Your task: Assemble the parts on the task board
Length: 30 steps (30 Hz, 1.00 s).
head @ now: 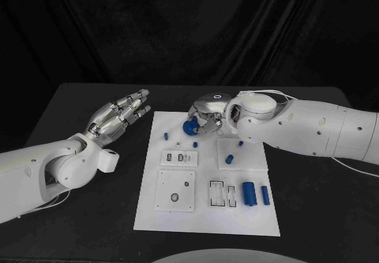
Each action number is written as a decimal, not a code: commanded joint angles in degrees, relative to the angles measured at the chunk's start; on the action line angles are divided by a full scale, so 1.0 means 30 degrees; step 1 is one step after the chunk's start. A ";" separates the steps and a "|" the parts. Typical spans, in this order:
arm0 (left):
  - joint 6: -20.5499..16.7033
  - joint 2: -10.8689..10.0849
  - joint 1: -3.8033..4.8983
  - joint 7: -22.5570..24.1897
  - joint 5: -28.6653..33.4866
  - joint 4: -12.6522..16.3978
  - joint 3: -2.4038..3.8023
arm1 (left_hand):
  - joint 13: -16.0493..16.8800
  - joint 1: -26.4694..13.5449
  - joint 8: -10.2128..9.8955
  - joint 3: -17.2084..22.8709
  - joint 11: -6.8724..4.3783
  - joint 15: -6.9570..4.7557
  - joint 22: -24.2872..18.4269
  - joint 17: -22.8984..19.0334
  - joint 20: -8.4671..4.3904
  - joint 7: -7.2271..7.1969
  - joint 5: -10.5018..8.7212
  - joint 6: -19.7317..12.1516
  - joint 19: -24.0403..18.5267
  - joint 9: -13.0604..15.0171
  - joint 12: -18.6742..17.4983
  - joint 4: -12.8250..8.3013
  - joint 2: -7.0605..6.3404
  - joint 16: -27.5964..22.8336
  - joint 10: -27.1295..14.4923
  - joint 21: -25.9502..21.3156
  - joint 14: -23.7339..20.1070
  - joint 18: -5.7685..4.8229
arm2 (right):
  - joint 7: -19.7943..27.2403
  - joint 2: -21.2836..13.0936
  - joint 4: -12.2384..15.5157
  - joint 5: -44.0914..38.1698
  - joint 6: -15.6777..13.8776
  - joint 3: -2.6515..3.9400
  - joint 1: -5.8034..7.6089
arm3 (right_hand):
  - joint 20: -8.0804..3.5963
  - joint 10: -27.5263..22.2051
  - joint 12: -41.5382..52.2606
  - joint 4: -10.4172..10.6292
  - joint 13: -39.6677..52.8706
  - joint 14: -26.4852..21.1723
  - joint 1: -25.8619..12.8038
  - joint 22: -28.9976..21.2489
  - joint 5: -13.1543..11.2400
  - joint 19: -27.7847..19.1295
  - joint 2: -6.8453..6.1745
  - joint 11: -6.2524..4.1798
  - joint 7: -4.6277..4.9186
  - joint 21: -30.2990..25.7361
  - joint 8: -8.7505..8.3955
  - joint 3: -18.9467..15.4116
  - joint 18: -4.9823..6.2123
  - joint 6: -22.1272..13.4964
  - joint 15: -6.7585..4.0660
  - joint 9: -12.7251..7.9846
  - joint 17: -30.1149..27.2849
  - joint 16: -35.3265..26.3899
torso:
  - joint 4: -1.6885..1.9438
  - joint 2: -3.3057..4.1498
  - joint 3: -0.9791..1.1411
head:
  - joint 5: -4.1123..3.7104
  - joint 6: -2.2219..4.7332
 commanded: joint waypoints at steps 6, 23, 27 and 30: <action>0.0327 0.0034 0.0022 0.0560 0.0079 0.0000 0.0014 | 0.0025 -0.0128 0.0096 0.0098 0.0177 0.0167 0.0024 -0.0032 0.0188 0.0176 0.0100 0.0021 0.0004 0.0018 0.0084 -0.0015 0.0081 -0.0069 -0.0014 0.0108 -0.0009 0.0357 | -0.0354 -0.0110 -0.0008 -0.0152 0.0537 -0.0029 -0.0096 | -0.0025 0.1956 0.0049 -0.0150 0.5031 0.2019 -0.0185 0.0948 -0.1125 -0.0374 -0.0157 0.0009 -0.0117 -0.0727 -0.1504 0.0136 0.0115 -0.1866 0.0103 -0.0577 0.5031 0.0049 | -0.0012 0.0005 0.0000 | 0.0029 0.0000; 0.0291 -0.0194 0.0020 0.0602 0.0079 0.0032 0.0014 | 0.0028 -0.0138 0.0097 0.0145 0.0209 0.0215 0.0037 -0.0032 0.0243 0.0205 0.0094 0.0015 0.0030 0.0017 0.0091 -0.0043 0.0076 -0.0069 -0.0007 0.0126 -0.0009 0.0361 | 0.0966 -0.1536 0.0708 -0.0135 -0.3090 -0.0028 0.0079 | -0.0683 0.1037 -0.0815 0.2338 0.4216 0.1770 0.0130 0.0436 -0.7508 -0.0621 0.0261 -0.0873 -0.1209 -0.2796 -0.1738 -0.2692 0.0331 -0.7834 -0.0609 -0.3949 0.4454 -0.0623 | -0.0020 0.0001 0.0009 | 0.0147 0.0156; 0.0250 -0.0306 0.0020 0.0600 0.0079 0.0088 0.0013 | 0.0030 -0.0139 0.0101 0.0149 0.0211 0.0220 0.0041 -0.0032 0.0248 0.0208 0.0094 0.0035 0.0037 0.0020 0.0098 -0.0046 0.0074 -0.0069 -0.0002 0.0131 -0.0009 0.0362 | 0.0977 -0.2944 0.1822 0.0117 -0.3778 -0.0028 0.0583 | -0.0645 0.1593 -0.0294 0.2495 0.4703 0.1932 -0.0045 0.0858 -0.7391 -0.0175 0.0506 -0.0752 -0.1028 -0.2041 -0.1127 -0.2871 0.0182 -0.4790 -0.0544 -0.3451 0.4816 -0.0201 | -0.0016 0.0004 0.0003 | 0.0067 0.0259; 0.0202 -0.0382 0.0019 0.0596 0.0079 0.0127 0.0013 | 0.0034 -0.0143 0.0105 0.0164 0.0226 0.0238 0.0044 -0.0032 0.0270 0.0215 0.0091 0.0043 0.0045 0.0021 0.0111 -0.0059 0.0062 -0.0069 0.0009 0.0137 -0.0009 0.0364 | 0.0708 -0.4141 0.2750 0.0567 -0.3531 -0.0028 0.1038 | -0.0574 0.1956 0.0049 0.2637 0.5031 0.2019 -0.0357 0.1319 -0.7149 0.0234 0.0754 -0.0625 -0.0863 -0.1219 -0.0649 -0.3072 0.0027 -0.2542 -0.0447 -0.3065 0.5031 0.0049 | -0.0036 -0.0008 0.0004 | 0.0011 0.0297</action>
